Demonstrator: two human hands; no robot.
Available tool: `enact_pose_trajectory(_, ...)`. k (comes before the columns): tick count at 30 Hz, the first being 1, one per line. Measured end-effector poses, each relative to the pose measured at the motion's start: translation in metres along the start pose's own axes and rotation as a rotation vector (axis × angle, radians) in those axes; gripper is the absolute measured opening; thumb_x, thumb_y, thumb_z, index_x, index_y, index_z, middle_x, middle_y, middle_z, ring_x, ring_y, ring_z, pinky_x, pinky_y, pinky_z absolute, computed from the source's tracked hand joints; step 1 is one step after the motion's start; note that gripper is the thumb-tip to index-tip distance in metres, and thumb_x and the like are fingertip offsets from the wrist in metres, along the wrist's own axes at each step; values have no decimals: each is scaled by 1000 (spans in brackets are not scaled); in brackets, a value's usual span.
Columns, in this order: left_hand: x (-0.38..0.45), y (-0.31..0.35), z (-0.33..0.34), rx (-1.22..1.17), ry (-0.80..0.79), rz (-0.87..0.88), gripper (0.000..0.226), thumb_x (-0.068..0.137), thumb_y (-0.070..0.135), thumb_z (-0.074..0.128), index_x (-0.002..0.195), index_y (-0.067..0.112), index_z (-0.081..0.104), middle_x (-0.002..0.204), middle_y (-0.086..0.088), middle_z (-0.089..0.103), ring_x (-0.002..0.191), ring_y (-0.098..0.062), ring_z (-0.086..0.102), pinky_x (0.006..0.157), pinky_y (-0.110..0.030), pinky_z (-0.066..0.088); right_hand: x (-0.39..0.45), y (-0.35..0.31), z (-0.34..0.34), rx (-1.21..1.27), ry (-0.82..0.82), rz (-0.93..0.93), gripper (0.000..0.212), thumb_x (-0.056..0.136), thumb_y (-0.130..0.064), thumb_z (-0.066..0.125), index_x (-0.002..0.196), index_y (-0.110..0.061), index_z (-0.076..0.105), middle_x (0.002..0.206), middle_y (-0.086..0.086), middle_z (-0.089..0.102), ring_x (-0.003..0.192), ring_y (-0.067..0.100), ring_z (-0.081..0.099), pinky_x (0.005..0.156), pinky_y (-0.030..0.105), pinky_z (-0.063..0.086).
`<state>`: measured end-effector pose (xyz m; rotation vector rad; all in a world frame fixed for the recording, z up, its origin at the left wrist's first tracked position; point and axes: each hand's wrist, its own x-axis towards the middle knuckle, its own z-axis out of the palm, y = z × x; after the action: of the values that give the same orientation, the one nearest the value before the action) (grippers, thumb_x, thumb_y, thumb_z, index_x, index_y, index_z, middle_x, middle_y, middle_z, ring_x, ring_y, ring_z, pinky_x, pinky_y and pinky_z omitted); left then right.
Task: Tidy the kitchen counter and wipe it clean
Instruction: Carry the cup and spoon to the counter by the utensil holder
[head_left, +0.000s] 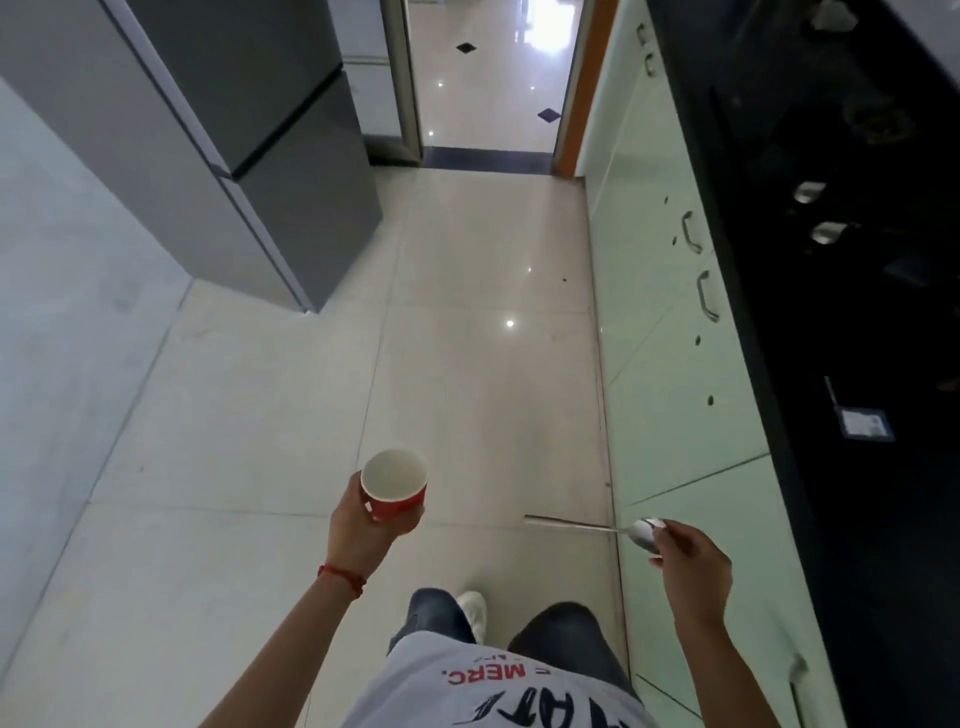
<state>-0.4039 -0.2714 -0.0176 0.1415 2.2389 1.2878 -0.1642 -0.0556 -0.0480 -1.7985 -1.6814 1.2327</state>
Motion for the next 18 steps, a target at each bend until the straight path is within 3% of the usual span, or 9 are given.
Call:
enact_pose_trajectory(4, 62, 38, 13, -15, -7, 31, 58, 59, 22, 84, 103, 25, 47, 100, 1, 59, 93, -20, 56, 72, -26, 45, 38, -22, 25, 21, 15, 68, 12, 81, -8, 61, 88, -7, 71, 79, 5, 68, 74, 30, 68, 63, 17, 50)
enact_pose_trajectory(8, 126, 75, 37, -21, -12, 58, 54, 66, 12, 81, 104, 25, 46, 98, 4, 57, 94, -19, 54, 70, -22, 44, 98, -54, 51, 63, 35, 99, 11, 79, -10, 64, 87, -8, 72, 83, 7, 70, 79, 30, 68, 60, 19, 51)
enact_pose_trajectory(15, 226, 122, 59, 100, 64, 10, 62, 64, 15, 82, 116, 11, 50, 103, 1, 57, 96, -21, 55, 84, -35, 50, 212, -145, 106, 114, -36, 50, 8, 80, -6, 65, 87, -3, 69, 84, 12, 68, 64, 23, 63, 43, 7, 48)
enact_pose_trajectory(18, 266, 142, 61, 91, 116, -46, 60, 64, 16, 82, 114, 13, 49, 102, -1, 57, 95, -23, 54, 84, -37, 51, 263, -191, 138, 68, -100, 11, 14, 82, 0, 60, 94, 3, 68, 87, 12, 65, 70, 30, 62, 43, 4, 46)
